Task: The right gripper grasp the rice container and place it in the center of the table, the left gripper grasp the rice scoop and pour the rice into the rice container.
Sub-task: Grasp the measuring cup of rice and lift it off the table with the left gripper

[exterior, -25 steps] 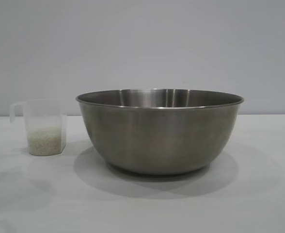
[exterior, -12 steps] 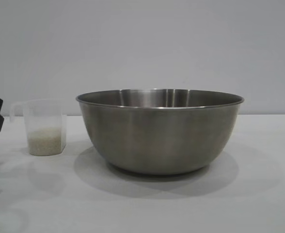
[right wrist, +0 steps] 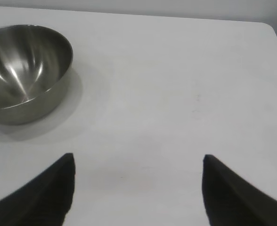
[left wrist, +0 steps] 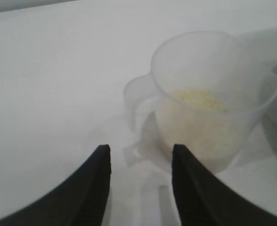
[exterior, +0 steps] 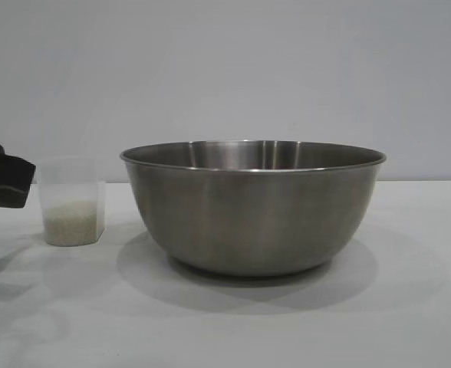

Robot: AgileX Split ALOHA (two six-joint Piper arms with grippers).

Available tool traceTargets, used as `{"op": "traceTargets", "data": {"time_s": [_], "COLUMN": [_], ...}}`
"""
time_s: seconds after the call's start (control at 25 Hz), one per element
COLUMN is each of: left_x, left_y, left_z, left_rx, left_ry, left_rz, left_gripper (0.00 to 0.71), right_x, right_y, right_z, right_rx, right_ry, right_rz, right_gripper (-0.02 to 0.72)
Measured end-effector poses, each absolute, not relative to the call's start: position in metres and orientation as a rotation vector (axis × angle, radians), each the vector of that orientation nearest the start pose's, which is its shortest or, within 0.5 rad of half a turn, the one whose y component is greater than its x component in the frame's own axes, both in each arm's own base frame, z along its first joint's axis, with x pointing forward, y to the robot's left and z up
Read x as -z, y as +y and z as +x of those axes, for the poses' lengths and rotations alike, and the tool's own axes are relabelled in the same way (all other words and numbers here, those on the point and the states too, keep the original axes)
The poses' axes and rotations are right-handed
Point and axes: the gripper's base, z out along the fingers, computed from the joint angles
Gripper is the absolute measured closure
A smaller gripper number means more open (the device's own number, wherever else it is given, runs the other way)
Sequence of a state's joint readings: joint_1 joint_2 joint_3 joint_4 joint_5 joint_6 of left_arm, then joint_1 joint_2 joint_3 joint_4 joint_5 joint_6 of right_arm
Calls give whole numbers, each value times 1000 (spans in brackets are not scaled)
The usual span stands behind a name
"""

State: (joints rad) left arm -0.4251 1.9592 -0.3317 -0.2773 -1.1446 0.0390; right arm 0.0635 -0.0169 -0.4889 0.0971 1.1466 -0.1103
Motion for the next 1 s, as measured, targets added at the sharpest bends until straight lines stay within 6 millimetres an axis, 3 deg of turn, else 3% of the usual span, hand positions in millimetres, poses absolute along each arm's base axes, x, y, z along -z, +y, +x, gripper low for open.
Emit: {"op": "traceTargets", "data": {"time_s": [0.6, 1.0], "left_x": [-73, -76], "left_y": [-90, -93], "left_z": [264, 273], "left_rx": [11, -27], "left_ry": [1944, 1912], "left_rz": [182, 208], "left_gripper": [438, 438], "right_x": [-268, -268], "right_y": [7, 7], "right_z": [-11, -11], "right_rx": [-90, -90], "right_ry": [2113, 2113], "right_rz": [-194, -194], "right_gripper": [223, 223]}}
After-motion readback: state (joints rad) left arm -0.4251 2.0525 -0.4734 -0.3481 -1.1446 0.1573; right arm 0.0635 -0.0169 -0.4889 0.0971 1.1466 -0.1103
